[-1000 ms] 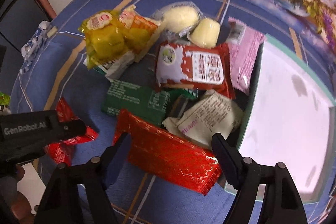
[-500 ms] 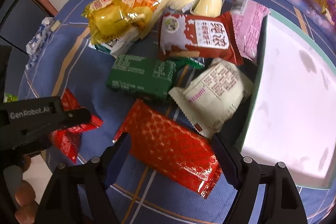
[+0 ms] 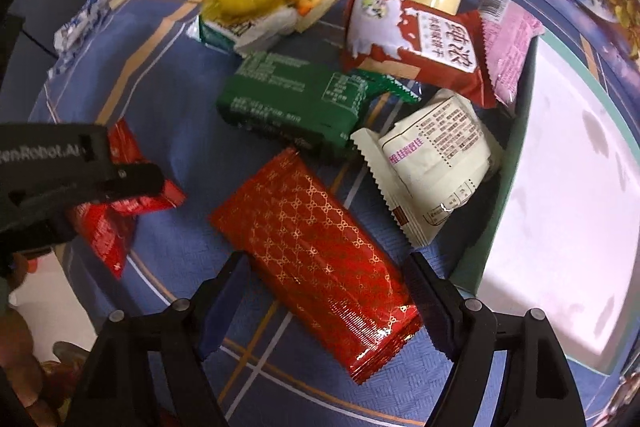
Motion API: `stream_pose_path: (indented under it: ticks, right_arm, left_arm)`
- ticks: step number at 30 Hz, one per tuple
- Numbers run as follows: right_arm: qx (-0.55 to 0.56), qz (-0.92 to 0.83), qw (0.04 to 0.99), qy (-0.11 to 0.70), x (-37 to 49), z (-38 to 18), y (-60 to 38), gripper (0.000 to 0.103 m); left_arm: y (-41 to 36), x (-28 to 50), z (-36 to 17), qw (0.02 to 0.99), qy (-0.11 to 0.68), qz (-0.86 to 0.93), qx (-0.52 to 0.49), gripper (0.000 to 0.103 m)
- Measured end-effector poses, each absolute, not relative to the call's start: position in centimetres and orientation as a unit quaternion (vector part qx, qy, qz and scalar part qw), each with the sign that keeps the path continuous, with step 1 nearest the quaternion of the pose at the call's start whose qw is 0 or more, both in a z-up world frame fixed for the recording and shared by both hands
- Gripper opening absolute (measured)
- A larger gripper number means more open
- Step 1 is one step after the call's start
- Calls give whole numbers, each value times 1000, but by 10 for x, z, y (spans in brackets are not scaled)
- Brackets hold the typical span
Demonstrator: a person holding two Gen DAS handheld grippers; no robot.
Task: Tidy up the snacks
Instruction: 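Grasp the long red foil packet with the right tool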
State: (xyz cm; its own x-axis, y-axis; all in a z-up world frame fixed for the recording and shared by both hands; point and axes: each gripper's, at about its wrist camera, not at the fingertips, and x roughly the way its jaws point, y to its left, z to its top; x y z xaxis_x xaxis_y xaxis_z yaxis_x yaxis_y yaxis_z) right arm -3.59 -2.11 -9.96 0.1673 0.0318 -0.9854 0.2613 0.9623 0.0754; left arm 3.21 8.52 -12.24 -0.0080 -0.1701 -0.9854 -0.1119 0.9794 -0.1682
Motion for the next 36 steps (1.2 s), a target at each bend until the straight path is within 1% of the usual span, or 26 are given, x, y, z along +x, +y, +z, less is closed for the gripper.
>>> stream_pose_path:
  ticks: [4, 9, 16, 19, 27, 30, 36]
  right_arm:
    - [108, -78, 755, 642, -30, -105, -12, 83]
    - [121, -87, 755, 639, -18, -109, -22, 81]
    - [155, -100, 753, 632, -19, -109, -36, 76]
    - [152, -100, 749, 637, -19, -109, -38, 73]
    - [121, -87, 739, 657, -17, -116, -16, 75]
    - [110, -92, 739, 658, -15, -119, -8, 72]
    - [107, -98, 741, 655, -25, -117, 2, 61]
  left_arm:
    - [93, 33, -115, 697, 710, -23, -100, 53]
    - [93, 32, -117, 697, 710, -25, -98, 53]
    - [93, 33, -115, 698, 710, -25, -95, 53]
    - [91, 32, -115, 699, 709, -25, -92, 53]
    - [92, 33, -109, 699, 709, -25, -87, 53]
    - [91, 33, -109, 700, 709, -25, -85, 53]
    - [90, 33, -108, 700, 709, -25, -83, 53]
